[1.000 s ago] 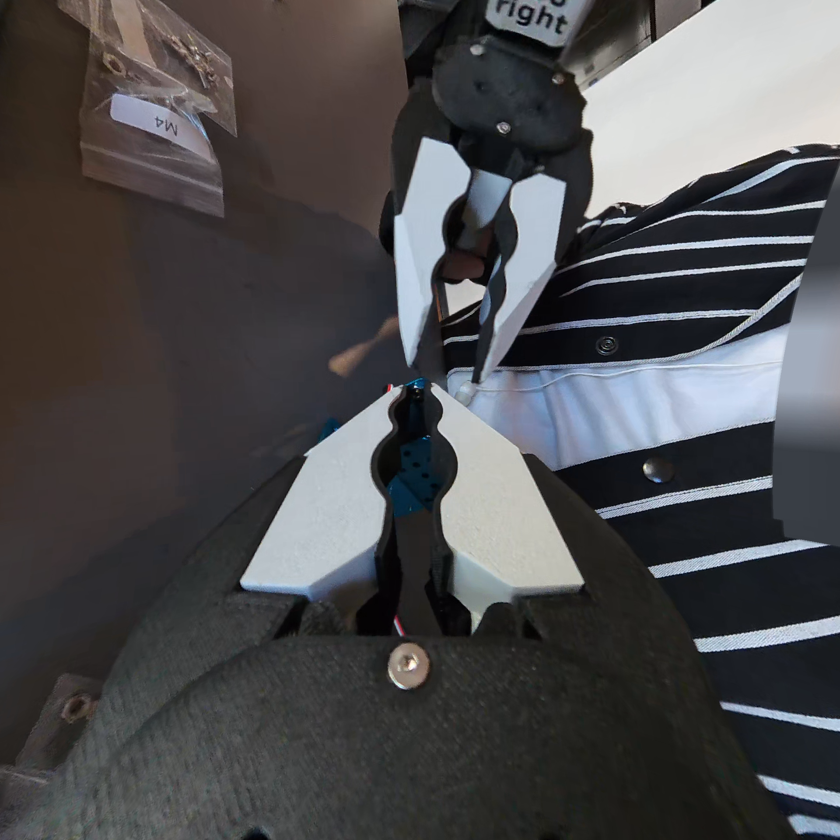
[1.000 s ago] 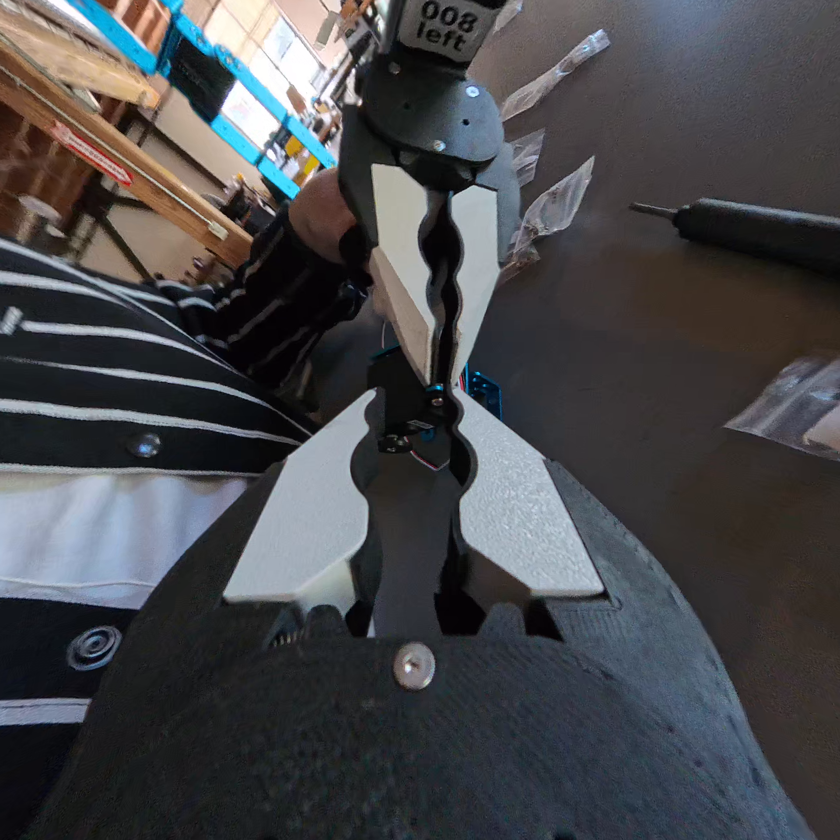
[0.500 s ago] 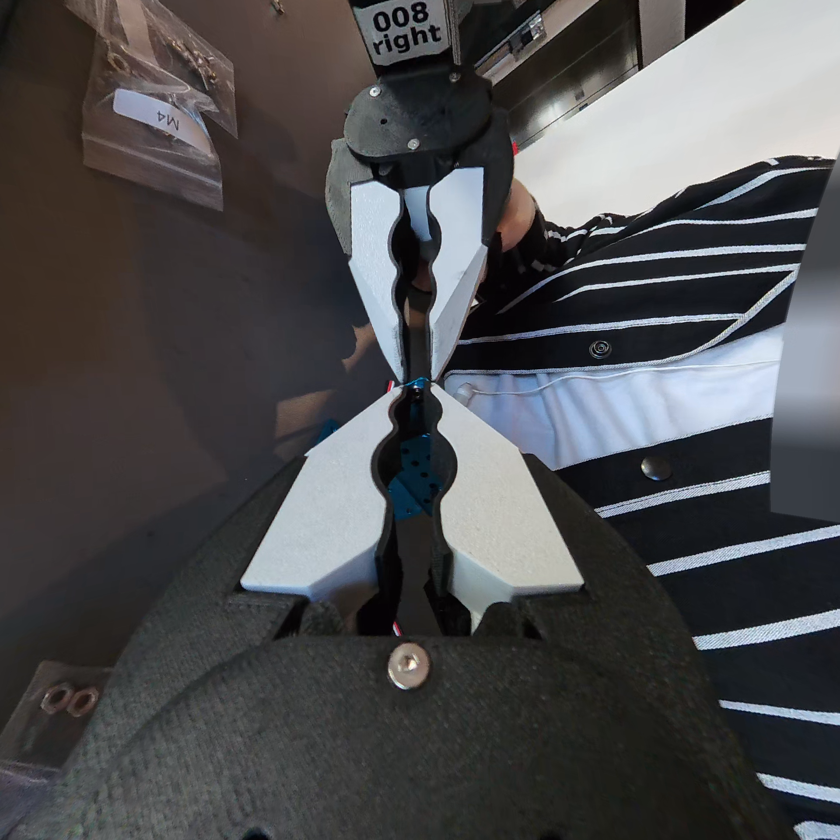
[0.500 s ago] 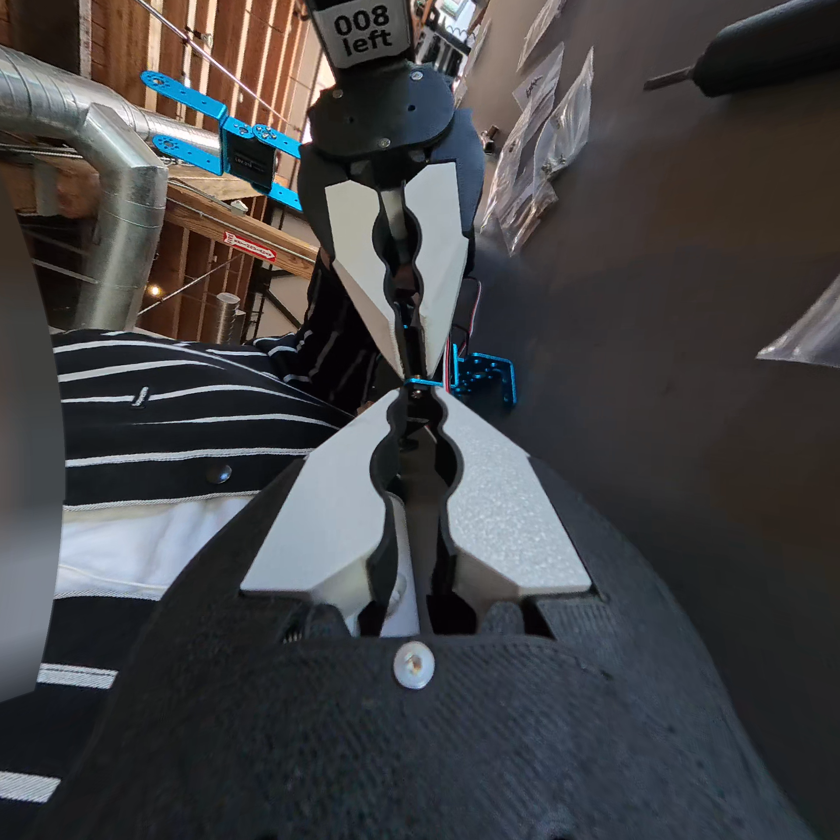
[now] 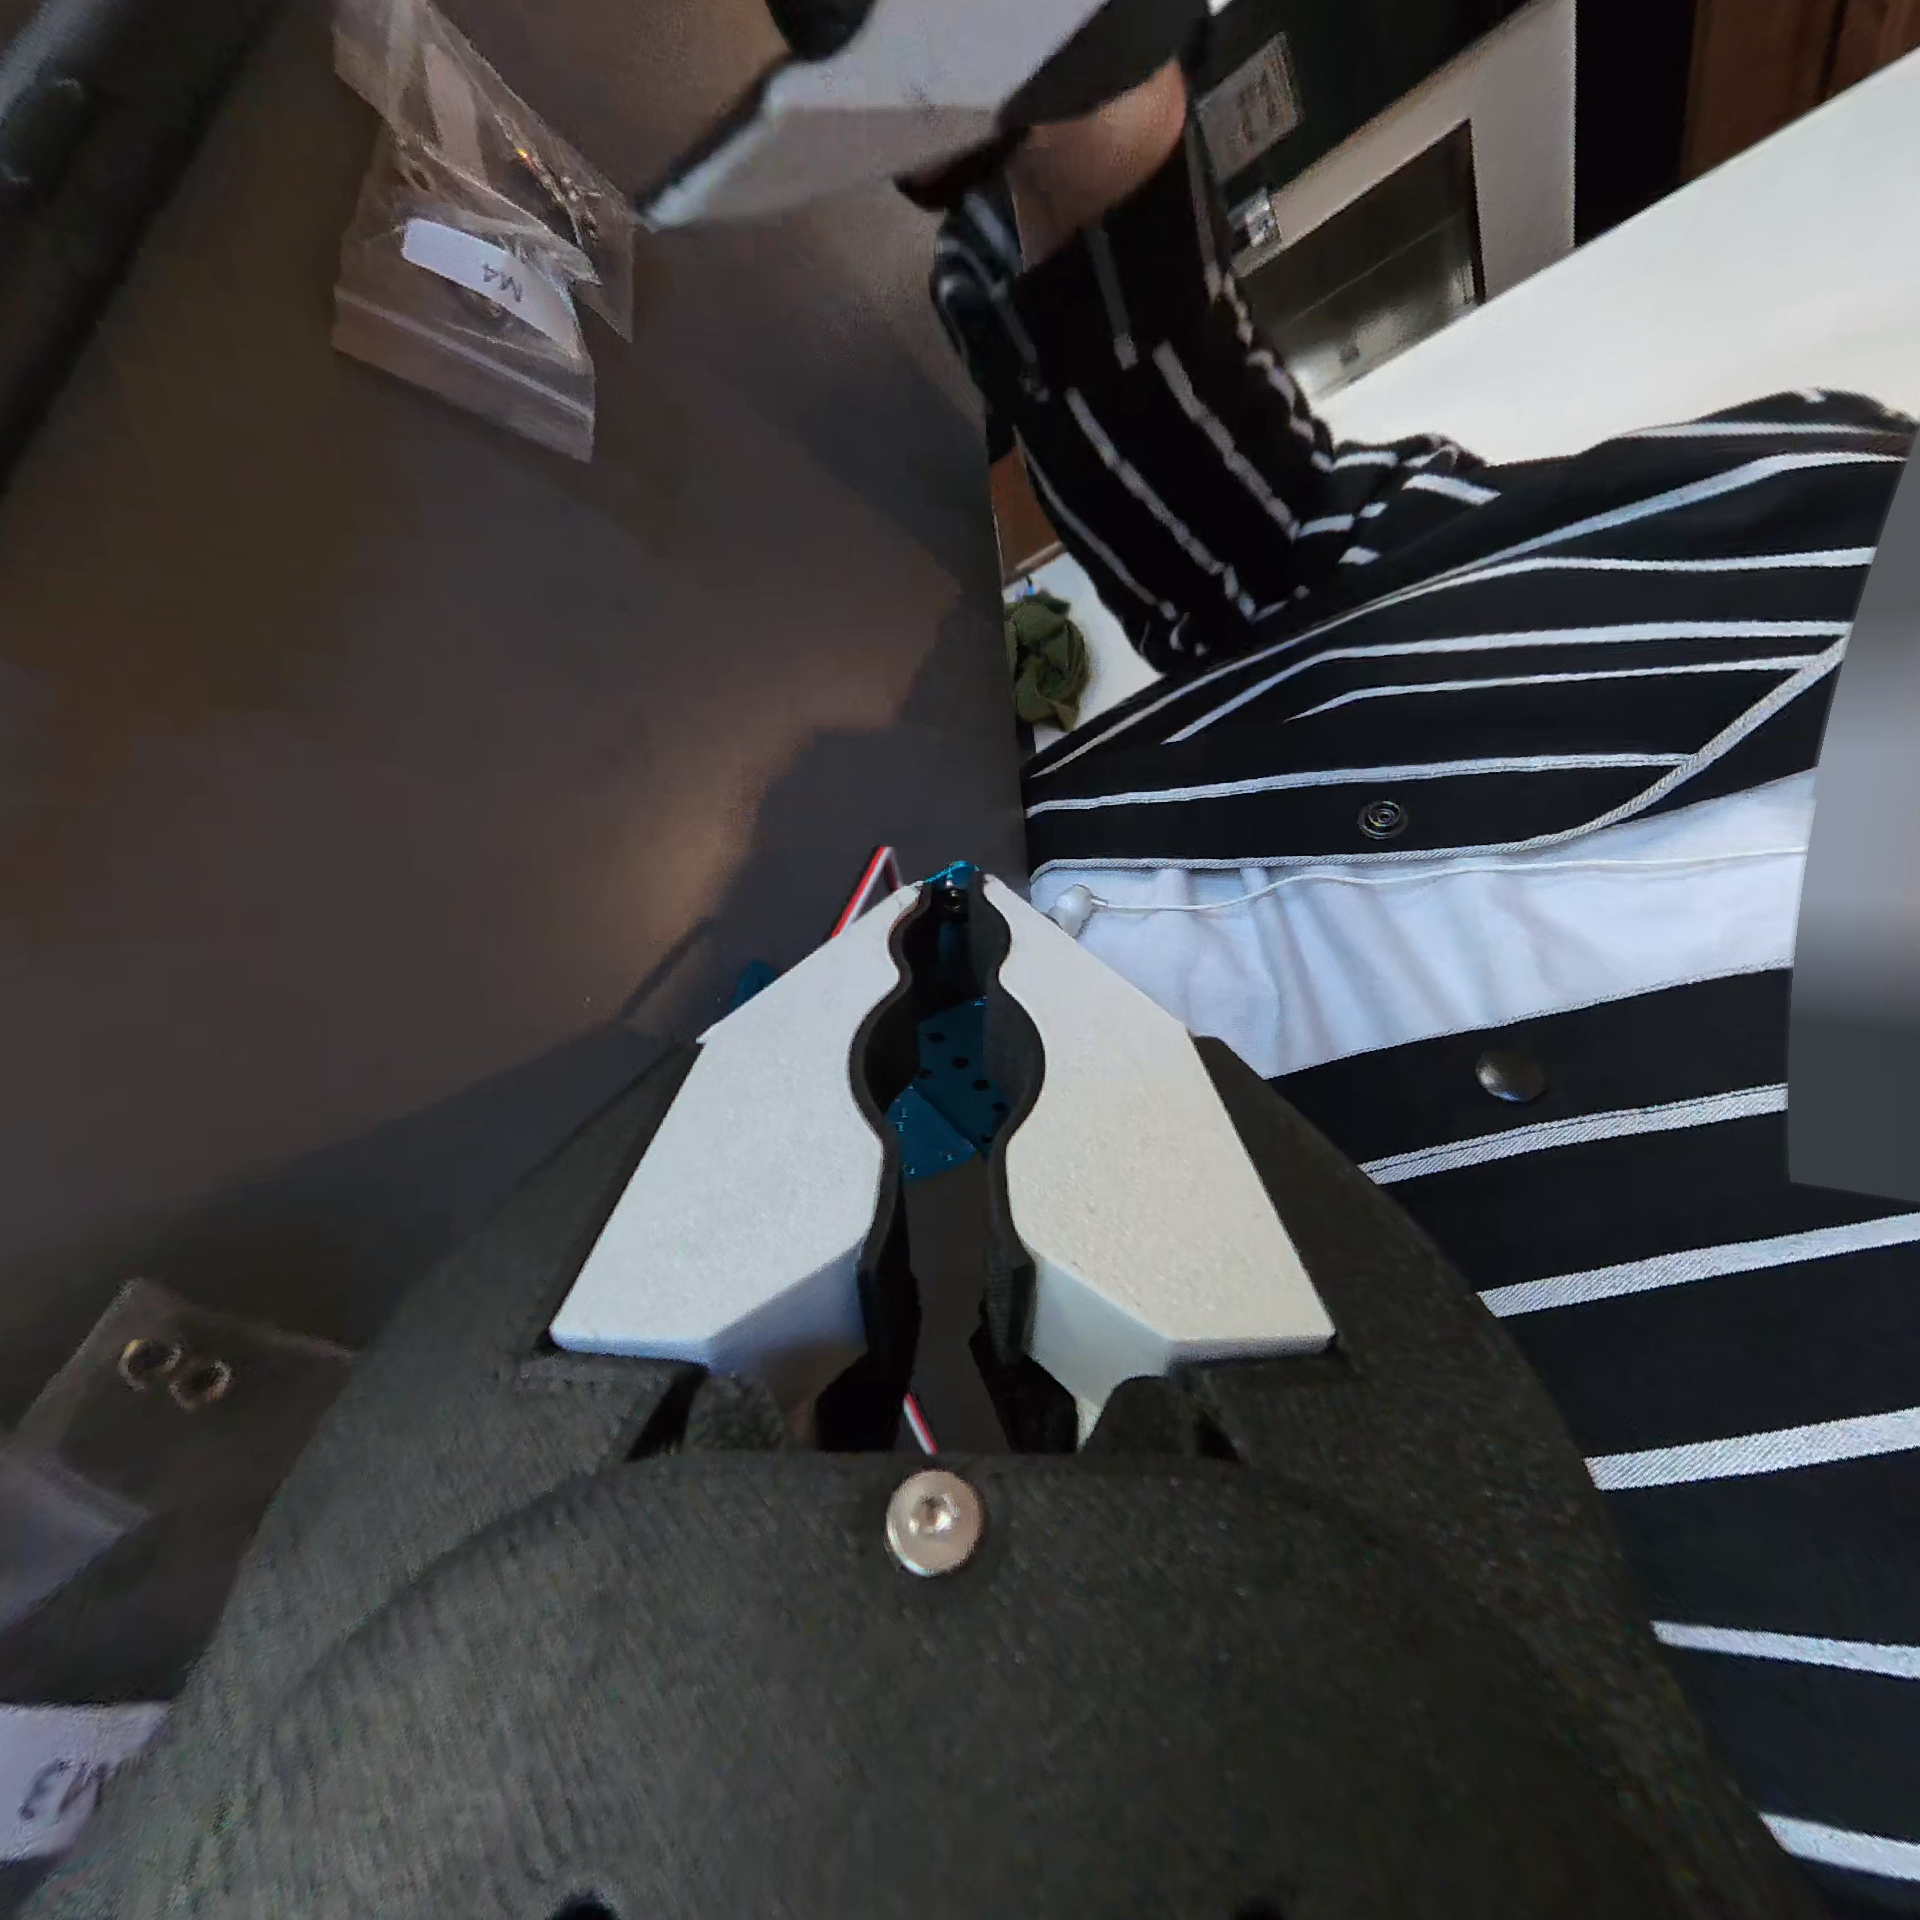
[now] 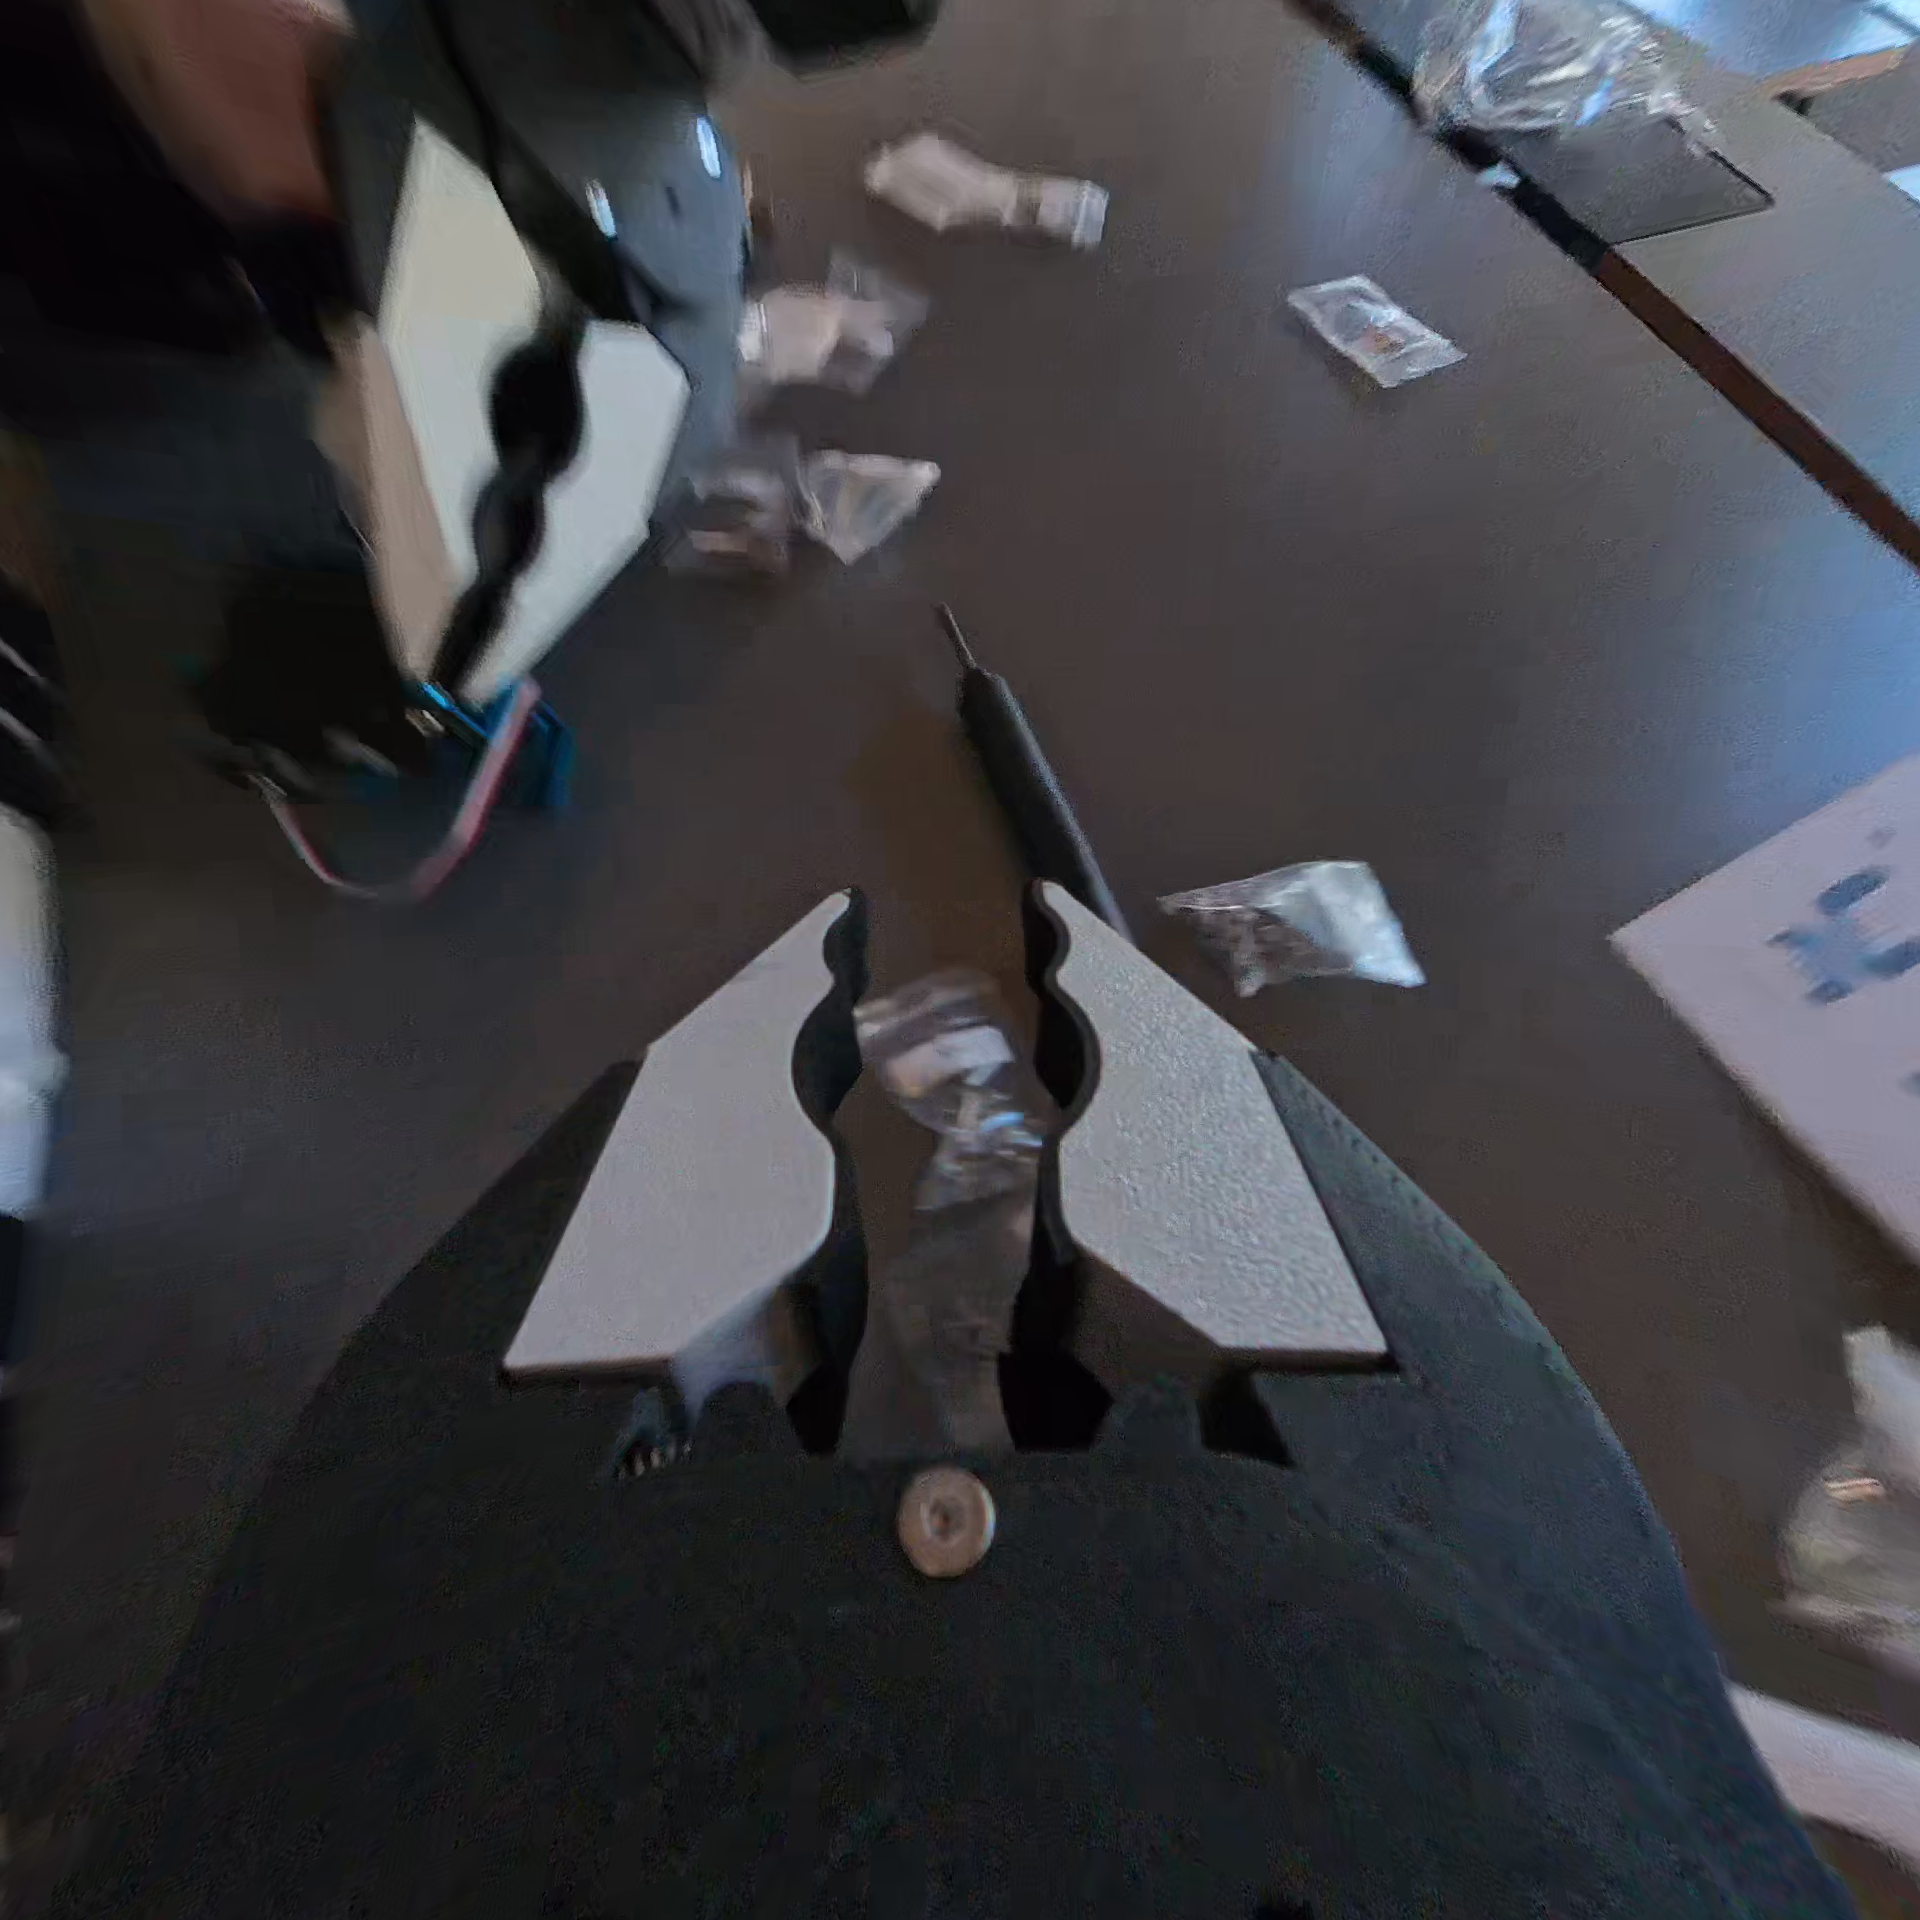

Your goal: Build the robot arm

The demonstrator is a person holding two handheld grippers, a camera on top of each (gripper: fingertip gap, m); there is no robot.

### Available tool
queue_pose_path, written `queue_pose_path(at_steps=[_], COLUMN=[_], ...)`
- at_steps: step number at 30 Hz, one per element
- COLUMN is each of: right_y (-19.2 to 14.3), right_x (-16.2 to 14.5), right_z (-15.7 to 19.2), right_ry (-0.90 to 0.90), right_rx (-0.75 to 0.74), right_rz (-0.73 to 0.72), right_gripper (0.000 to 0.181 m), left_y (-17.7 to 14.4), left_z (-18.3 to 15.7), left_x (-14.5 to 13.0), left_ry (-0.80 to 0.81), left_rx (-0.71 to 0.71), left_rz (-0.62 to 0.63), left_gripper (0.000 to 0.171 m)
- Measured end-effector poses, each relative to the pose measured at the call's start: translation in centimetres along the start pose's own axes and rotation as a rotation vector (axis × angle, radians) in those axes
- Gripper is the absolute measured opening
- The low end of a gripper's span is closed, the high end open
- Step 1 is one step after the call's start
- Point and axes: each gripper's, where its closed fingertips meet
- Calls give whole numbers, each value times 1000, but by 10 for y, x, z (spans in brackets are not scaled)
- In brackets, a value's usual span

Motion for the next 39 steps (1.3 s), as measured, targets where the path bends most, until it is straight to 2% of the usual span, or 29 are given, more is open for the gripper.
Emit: queue_pose_path(at_steps=[3, 9, 14, 17, 19, 21, 22, 23, 27, 31, 36, 39], right_y=[20, 65, 66, 58, 56, 58, 58, 58, 55, 41, 0, -17], right_x=[-7, -22, -28, -34, -34, -34, -34, -34, -34, -23, -2, 9], right_z=[-13, -24, -26, -26, -25, -25, -25, -25, -24, -21, -6, 17], right_ry=[-242, -335, -248, -180, -140, -146, -169, -203, -350, -452, -492, -408], right_rx=[56, 162, 228, 271, 298, 308, 306, 299, 227, 86, -154, -265], right_rz=[135, 292, 343, 358, 338, 323, 323, 331, 348, 301, 248, 138], right_gripper=[29, 28, 31, 33, 30, 16, 16, 16, 16, 15, 16, 15], left_y=[-6, -16, -28, -30, -31, -31, -32, -33, -34, -37, -47, -46], left_z=[1, 2, 1, 2, 1, 1, 4, 6, 4, 4, 8, -12], left_x=[-2, -5, -5, -9, -7, -6, -4, -2, 0, 8, 25, 45], left_ry=[-5, -22, -27, -20, -25, -36, -42, -43, -45, -51, -87, -144], left_rx=[27, 69, 94, 116, 105, 98, 115, 130, 134, 159, 255, 204], left_rz=[-40, -124, -206, -210, -235, -248, -264, -279, -292, -323, -437, -574], left_gripper=[3, 3, 0, 0, 0, 1, 12, 18, 18, 18, 29, 28])
Point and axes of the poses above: each gripper's, where its closed fingertips meet, y out along the fingers, x out of its top, z = x × y across the jaws, and after that the axes turned 2 degrees about -z, right-handed
